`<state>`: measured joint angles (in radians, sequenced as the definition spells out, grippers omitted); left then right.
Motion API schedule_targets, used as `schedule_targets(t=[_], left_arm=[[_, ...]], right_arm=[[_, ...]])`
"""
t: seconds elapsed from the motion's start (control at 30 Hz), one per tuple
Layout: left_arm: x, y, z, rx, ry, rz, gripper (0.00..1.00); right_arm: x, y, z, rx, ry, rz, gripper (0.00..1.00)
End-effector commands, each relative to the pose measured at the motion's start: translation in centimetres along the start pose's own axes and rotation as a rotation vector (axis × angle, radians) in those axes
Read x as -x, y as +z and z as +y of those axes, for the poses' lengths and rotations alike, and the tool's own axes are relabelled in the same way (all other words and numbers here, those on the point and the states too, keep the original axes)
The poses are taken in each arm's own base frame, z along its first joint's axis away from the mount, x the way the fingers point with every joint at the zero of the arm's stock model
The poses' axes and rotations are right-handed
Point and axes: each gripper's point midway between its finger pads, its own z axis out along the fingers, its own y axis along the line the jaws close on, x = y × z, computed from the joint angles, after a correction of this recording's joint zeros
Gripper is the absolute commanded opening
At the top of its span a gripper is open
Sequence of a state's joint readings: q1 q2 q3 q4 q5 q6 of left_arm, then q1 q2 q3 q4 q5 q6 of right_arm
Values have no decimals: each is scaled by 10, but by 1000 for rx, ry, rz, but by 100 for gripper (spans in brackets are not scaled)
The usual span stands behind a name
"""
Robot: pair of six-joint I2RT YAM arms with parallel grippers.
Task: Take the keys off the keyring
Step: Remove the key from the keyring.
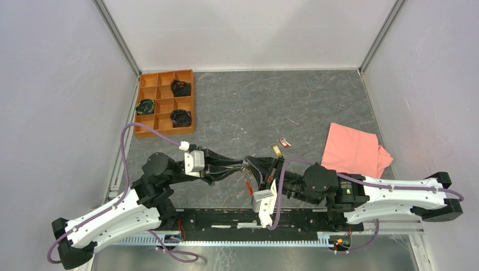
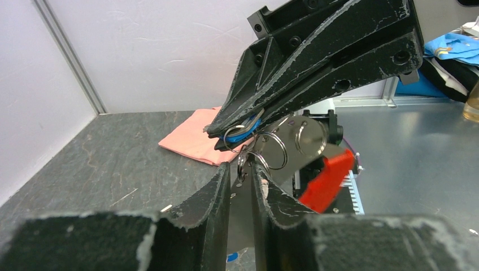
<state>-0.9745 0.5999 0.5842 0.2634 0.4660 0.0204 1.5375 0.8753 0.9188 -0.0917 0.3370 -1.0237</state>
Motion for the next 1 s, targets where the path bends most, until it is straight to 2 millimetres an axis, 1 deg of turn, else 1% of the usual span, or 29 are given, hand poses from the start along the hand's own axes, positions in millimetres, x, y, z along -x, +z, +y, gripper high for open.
schedule_targets(t=[0.0, 0.17, 0.3, 0.4, 0.43, 0.6, 0.7, 0.83, 0.87, 0.97], left_arm=[[19, 4, -2, -37, 67, -40, 25], [19, 5, -4, -48, 68, -46, 20], [19, 6, -5, -56, 70, -46, 14], [18, 6, -5, -56, 73, -43, 6], [18, 6, -4, -54, 77, -43, 3], [16, 2, 2, -15, 100, -41, 2], [24, -2, 4, 13, 123, -76, 2], [39, -9, -1, 15, 127, -168, 2], [47, -11, -2, 15, 126, -203, 2], [55, -16, -5, 18, 121, -276, 2]], right_arm=[[15, -4, -24, -84, 27, -61, 0], [15, -5, -25, -88, 32, -63, 0], [15, -6, -26, -89, 34, -64, 0], [15, -6, -25, -90, 34, -63, 0], [18, -7, -31, -112, 43, -73, 0], [15, -10, -33, -126, 48, -62, 0], [11, -12, -33, -135, 57, -48, 0], [7, -13, -31, -146, 80, -34, 0], [8, -14, -33, -154, 94, -36, 0], [15, -16, -40, -164, 145, -70, 0]])
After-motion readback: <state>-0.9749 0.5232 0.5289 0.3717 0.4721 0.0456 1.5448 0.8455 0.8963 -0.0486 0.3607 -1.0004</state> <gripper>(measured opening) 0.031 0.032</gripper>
